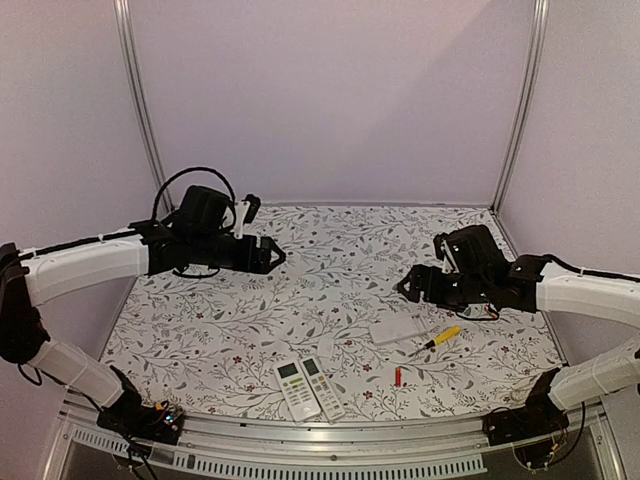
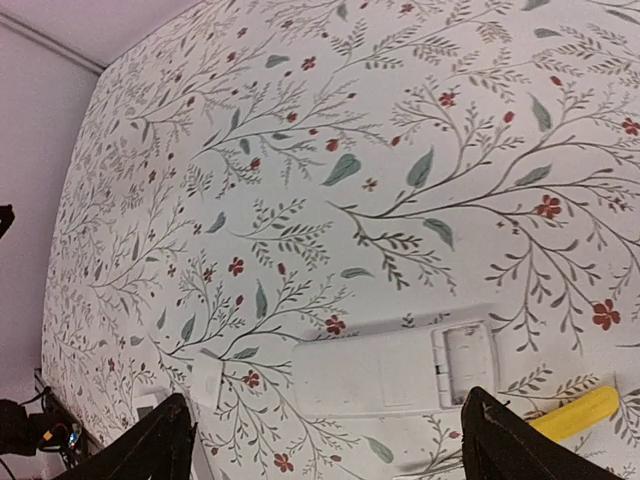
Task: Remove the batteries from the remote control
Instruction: Pick up the remote control from the center of the board.
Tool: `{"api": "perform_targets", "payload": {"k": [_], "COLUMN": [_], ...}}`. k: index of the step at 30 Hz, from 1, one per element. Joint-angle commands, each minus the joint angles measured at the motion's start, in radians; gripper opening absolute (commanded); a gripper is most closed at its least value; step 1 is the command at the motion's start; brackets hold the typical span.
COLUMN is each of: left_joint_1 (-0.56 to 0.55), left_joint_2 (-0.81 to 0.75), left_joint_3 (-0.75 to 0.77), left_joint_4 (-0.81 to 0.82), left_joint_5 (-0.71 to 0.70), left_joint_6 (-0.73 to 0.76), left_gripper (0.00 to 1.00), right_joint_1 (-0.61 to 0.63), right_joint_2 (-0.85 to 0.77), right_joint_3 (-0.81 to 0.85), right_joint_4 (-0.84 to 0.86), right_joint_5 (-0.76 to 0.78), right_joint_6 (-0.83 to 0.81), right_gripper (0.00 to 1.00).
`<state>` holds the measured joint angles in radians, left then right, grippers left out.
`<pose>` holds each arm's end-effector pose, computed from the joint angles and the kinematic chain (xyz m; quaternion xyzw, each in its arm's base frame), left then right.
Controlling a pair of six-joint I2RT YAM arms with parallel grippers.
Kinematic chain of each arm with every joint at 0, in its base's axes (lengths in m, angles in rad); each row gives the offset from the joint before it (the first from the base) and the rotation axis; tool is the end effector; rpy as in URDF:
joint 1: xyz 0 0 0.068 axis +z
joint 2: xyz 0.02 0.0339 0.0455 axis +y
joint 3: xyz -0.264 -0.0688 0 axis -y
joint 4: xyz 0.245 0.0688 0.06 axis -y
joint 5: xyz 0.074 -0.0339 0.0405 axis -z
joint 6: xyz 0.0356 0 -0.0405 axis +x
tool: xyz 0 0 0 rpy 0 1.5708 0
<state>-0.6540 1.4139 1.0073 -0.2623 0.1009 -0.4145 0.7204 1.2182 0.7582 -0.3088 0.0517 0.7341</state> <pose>0.2465 -0.1935 0.2646 0.1292 0.8898 -0.2607 0.3515 0.1919 0.1660 0.2301 0.0164 0.9203 0.2416 0.3073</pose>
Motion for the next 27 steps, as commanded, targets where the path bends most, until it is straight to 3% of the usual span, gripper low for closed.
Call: {"api": "perform_targets", "payload": {"k": [1,6,12,27], "left_joint_1": [0.074,0.151,0.180,0.190], "left_joint_2": [-0.124,-0.228,-0.281,-0.313], "left_joint_3": [-0.035,-0.074,-0.162,-0.188], "left_joint_4": [-0.096,-0.138,-0.066,-0.114], "left_joint_5": [0.076,0.135,0.127,0.023], "left_joint_6": [0.027,0.122,0.186,0.174], "left_gripper": [0.91,0.93,0.93,0.92], "right_joint_1": [0.154,0.324,0.503,0.637], "right_joint_2": [0.094,0.204,0.353,0.568], "right_joint_3": [0.058,0.130,0.243,0.353], "right_joint_4": [0.110,0.093,-0.012,-0.161], "right_joint_5": [0.001,0.064,0.135,0.142], "right_joint_6": [-0.059,0.016,0.095,0.186], "right_gripper": [0.91,0.91,0.87,0.72]}}
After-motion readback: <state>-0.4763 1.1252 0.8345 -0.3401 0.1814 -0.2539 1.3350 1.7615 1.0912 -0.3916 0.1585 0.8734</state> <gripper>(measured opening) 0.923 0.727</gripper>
